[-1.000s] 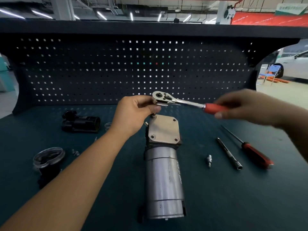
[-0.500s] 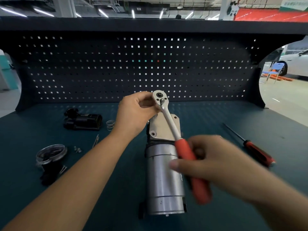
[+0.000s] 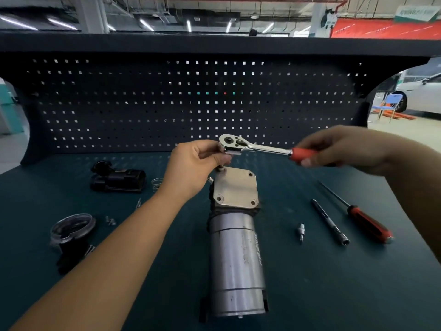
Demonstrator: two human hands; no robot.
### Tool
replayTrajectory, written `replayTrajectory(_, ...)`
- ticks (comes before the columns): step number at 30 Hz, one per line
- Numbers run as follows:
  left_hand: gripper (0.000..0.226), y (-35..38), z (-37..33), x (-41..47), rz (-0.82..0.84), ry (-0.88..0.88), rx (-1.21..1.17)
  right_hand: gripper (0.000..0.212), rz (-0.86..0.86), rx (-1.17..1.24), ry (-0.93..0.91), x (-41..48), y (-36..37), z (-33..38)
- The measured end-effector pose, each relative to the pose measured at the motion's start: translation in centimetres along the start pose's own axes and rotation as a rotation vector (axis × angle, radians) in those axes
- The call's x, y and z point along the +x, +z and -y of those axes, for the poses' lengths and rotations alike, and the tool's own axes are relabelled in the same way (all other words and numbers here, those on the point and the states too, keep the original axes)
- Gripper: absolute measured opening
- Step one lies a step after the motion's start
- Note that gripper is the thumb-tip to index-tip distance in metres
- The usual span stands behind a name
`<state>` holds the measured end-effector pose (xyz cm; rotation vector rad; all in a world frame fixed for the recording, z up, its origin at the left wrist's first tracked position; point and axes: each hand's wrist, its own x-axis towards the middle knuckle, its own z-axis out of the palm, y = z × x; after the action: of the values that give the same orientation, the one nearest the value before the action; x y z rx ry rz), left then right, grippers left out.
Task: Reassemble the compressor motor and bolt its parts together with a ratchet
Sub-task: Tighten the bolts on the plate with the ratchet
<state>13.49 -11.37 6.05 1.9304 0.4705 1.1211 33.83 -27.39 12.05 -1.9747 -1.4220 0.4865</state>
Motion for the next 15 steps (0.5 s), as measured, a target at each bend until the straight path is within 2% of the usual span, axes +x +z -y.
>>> replayTrajectory(5, 0.016, -0.2, 0.1, -0.3, -0.002, 0.032, -0.010, 0.016, 0.106, -0.193, -0.006, -1.1, 1.1, 0.0)
replayTrajectory(8, 0.023, 0.2, 0.2, -0.9, -0.025, 0.076, 0.036, 0.031, 0.270, -0.032, -0.049, -4.7, 5.0, 1.9)
replayTrajectory(10, 0.021, 0.5, 0.2, -0.9, -0.086, 0.058, 0.060, 0.041, 0.213, 0.076, -0.097, -5.9, 8.2, 3.0)
replayTrajectory(13, 0.018, 0.8, 0.1, -0.9, -0.145, 0.029, 0.040, 0.038, 0.050, 0.226, -0.111, -6.3, 12.3, 4.0)
replayTrajectory(15, 0.018, 1.0, 0.1, -0.8, -0.151, 0.026, 0.032, 0.036, 0.048, 0.304, -0.097, -6.3, 13.1, 3.9)
